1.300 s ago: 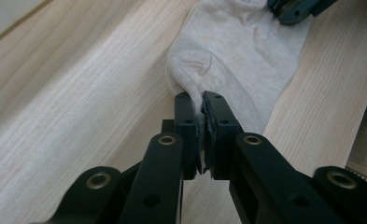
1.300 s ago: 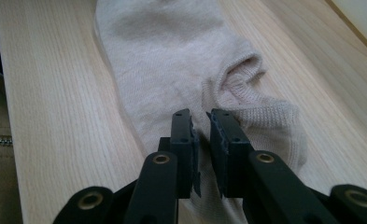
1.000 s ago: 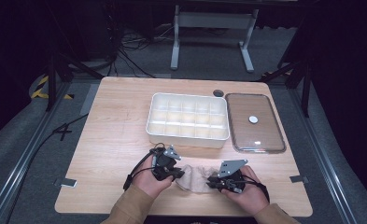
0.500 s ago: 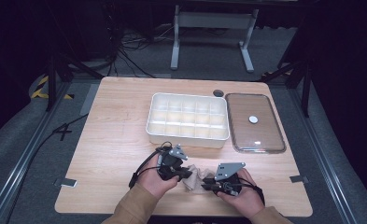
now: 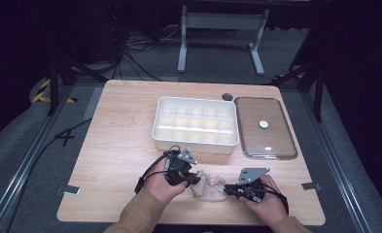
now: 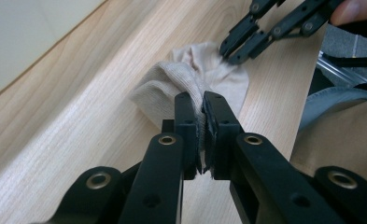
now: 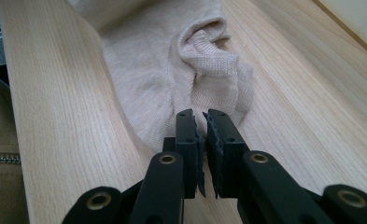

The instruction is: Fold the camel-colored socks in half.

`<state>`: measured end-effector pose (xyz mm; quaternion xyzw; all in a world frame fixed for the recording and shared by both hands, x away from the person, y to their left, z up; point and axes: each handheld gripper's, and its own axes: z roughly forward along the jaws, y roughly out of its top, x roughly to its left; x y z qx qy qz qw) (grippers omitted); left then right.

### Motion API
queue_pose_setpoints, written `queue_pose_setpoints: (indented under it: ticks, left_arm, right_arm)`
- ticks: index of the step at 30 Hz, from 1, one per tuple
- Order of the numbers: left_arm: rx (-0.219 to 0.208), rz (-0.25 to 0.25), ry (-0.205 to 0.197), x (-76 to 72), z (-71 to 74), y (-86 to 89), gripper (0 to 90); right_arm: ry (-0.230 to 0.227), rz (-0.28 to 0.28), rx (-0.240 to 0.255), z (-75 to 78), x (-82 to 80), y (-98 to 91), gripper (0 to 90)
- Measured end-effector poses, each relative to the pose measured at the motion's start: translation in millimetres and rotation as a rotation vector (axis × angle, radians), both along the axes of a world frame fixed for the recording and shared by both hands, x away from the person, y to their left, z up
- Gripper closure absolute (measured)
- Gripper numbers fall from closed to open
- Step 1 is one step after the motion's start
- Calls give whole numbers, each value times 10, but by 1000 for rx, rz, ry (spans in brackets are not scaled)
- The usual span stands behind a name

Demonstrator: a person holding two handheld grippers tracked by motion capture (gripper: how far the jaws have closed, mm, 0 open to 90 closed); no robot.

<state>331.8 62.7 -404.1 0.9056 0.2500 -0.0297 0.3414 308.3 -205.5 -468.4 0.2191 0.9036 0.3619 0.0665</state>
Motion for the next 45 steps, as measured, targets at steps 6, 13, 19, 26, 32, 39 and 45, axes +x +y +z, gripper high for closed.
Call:
queue_pose_setpoints:
  ticks: [6,13,19,26,32,39,45]
  left_arm:
    - [-22,-11,-10,-16,8,-62,849]
    - [-38,-29,-8,-15,14,-172,849]
    - [-25,-62,0,4,-5,-338,848]
    - [15,-68,20,41,-131,-428,847]
    - [37,-70,31,52,-197,-470,845]
    - [56,-58,26,48,-265,-519,844]
    - [48,-51,33,52,-294,-534,839]
  right_arm:
    - [0,8,8,-9,-10,38,832]
    - [10,17,26,-21,-4,55,833]
    - [13,20,39,-29,6,63,833]
    - [16,21,48,-36,8,57,831]
    - [10,19,64,19,1,15,816]
    - [0,-3,84,86,13,-79,815]
    - [26,8,49,39,14,-75,844]
